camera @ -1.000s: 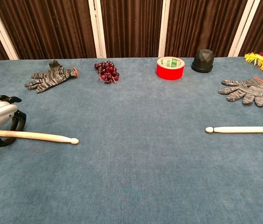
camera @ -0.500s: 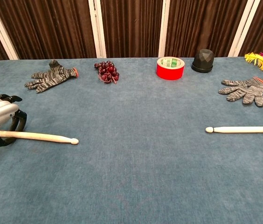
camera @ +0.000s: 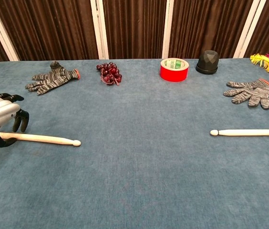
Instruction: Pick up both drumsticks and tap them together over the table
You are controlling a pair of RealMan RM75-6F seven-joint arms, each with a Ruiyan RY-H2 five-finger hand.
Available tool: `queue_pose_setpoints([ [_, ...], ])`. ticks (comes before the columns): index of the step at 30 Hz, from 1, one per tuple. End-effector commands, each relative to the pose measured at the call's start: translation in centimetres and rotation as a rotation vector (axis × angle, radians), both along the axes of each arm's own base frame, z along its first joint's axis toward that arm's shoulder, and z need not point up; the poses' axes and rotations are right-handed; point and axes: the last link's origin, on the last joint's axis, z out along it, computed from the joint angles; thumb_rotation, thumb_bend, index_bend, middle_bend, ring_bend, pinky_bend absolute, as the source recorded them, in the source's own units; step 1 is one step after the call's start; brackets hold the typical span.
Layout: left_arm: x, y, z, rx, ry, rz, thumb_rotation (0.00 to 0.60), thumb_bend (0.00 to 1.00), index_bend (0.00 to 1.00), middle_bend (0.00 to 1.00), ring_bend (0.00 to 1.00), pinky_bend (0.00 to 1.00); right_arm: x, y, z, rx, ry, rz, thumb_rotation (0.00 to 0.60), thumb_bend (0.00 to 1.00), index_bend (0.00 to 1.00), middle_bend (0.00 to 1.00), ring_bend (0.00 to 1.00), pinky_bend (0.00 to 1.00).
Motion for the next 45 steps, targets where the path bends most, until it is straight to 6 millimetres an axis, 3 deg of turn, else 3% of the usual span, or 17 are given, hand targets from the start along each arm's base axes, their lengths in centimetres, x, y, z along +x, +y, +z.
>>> queue_pose_setpoints([
  [1,0.03,-0.01,-0.02,0.000,0.001,0.000,0.600,0.48,0.48,0.46,0.02,0.00,-0.02,0.00,0.01,0.000,0.000,-0.001,0.600,0.26,0.38,0.24,0.21,0.01],
  [23,0.09,-0.15,-0.53,-0.011,0.028,-0.001,0.600,0.49,0.51,0.50,0.02,0.00,-0.14,-0.09,0.01,-0.005,0.000,-0.003,0.600,0.26,0.38,0.25,0.21,0.01],
  [45,0.07,-0.08,-0.49,0.013,0.066,-0.018,0.600,0.53,0.60,0.57,0.05,0.00,-0.14,-0.18,0.00,-0.010,0.000,-0.003,0.600,0.26,0.38,0.25,0.21,0.01],
])
